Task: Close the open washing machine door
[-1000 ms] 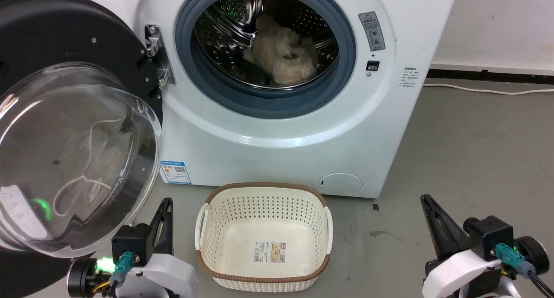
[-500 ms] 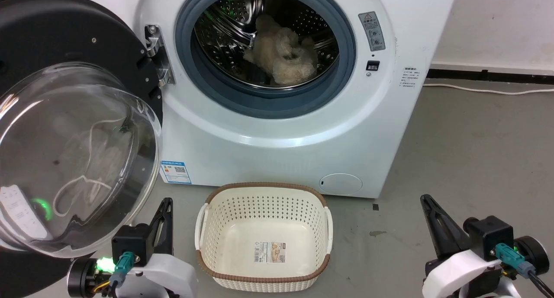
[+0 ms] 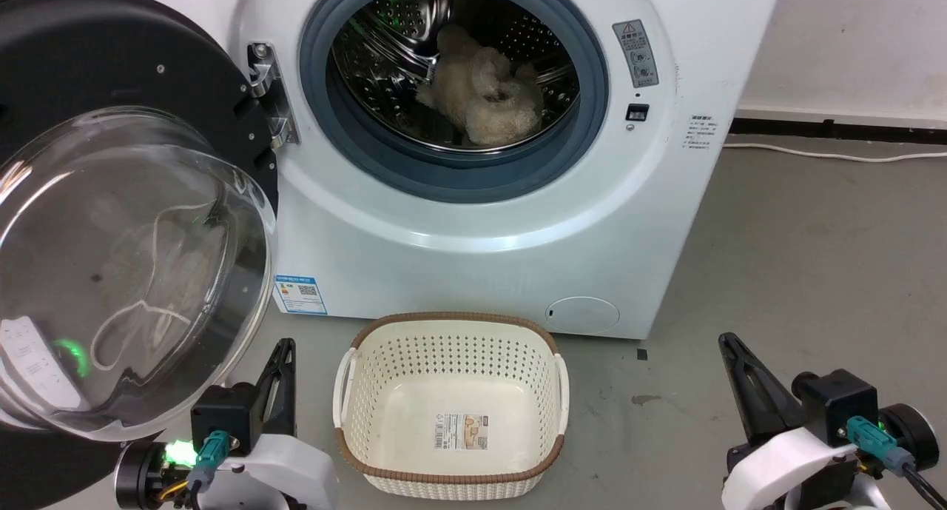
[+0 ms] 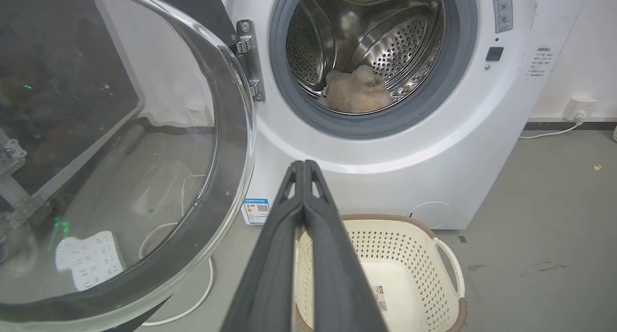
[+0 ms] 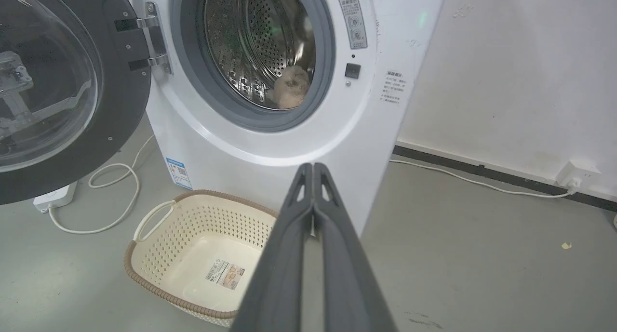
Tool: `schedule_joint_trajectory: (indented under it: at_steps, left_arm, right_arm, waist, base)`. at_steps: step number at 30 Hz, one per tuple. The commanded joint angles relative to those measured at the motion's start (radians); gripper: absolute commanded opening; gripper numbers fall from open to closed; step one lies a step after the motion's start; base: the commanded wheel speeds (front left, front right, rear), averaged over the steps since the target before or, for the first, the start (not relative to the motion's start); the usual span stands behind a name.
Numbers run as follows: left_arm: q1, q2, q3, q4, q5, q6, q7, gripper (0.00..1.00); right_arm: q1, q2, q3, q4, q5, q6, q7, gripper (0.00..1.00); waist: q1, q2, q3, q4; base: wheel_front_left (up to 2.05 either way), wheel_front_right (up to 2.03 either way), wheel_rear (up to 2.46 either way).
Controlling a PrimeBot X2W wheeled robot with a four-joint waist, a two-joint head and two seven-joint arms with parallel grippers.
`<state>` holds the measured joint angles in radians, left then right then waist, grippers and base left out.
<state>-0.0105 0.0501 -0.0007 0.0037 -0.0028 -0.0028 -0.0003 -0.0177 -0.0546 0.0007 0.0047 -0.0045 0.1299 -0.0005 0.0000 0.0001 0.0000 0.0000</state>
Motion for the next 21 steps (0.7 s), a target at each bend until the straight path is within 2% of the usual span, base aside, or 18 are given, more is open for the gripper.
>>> schedule_joint_trajectory:
  at_steps: [1,2,3,4,5,21]
  left_arm:
    - [0.01,0.0,0.001,-0.004,0.003,0.003,0.0,0.0]
    - [0.01,0.0,0.001,-0.004,0.003,0.003,0.0,0.0]
    - [0.0,0.0,0.0,0.0,0.0,0.0,0.0,1.0]
    - [0.0,0.0,0.0,0.0,0.0,0.0,0.0,0.0]
    - [0.0,0.0,-0.001,0.001,0.0,0.0,-0.001,1.0]
    - [0.004,0.0,-0.012,0.001,-0.004,0.003,-0.032,1.0]
  right_arm:
    - [0.018,0.004,-0.001,-0.005,0.005,0.001,0.0,0.0]
    - [0.018,0.004,-0.001,-0.005,0.005,0.001,0.0,0.0]
    - [0.0,0.0,0.0,0.0,0.0,0.0,0.0,1.0]
    - [-0.001,0.0,0.0,0.001,0.0,0.0,0.0,0.0]
    - [-0.001,0.0,0.0,0.001,0.0,0.0,0.0,1.0]
    - [0.008,0.0,-0.005,0.0,0.01,0.0,-0.032,1.0]
  waist:
    - [0.0,-0.0001,0.0,0.0]
    - [0.0,-0.0001,0.0,0.0]
    - [0.0,-0.0001,0.0,0.0]
    - [0.0,-0.0001,0.0,0.0]
    - [0.0,-0.0001,0.0,0.0]
    - [0.0,-0.0001,-0.004,0.022]
  base:
    - [0.0,0.0,0.0]
    - [0.0,0.0,0.0]
    - [0.0,0.0,0.0]
    - [0.0,0.0,0.0]
    - [0.0,0.0,0.0]
    - [0.0,0.0,0.0]
